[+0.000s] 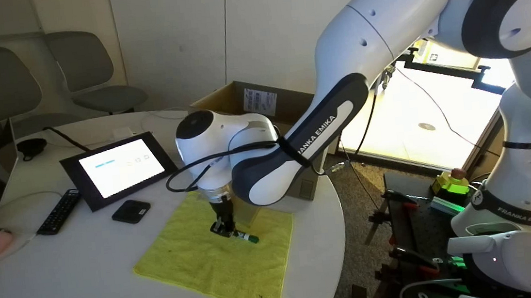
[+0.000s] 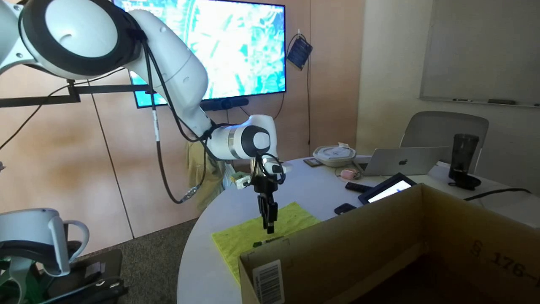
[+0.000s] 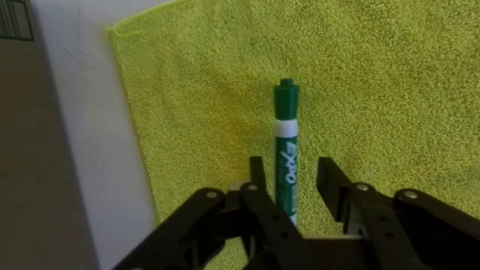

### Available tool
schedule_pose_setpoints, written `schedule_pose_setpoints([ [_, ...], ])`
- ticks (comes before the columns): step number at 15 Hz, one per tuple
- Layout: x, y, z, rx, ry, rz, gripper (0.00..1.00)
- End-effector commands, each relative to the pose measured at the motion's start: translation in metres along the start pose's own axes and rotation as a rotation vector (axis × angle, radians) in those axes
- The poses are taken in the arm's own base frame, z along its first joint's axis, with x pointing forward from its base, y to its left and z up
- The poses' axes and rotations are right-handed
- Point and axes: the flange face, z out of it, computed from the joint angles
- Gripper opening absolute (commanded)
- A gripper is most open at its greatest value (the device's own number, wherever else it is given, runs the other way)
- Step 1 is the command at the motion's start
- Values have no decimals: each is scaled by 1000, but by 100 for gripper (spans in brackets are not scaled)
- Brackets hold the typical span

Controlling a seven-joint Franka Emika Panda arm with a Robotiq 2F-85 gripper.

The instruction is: Put the marker on the towel, fold the towel then put it in the box

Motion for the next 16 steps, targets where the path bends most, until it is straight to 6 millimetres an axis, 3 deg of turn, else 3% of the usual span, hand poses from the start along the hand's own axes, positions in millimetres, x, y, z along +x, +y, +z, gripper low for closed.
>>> schedule_pose_setpoints([
  [1, 10, -2, 0, -16, 22, 27, 72],
  [5, 1, 7, -2, -21, 7, 37, 100],
  [10, -27, 33, -3, -9, -37, 52, 100],
  [16, -86, 105, -8, 35, -160, 158, 100],
])
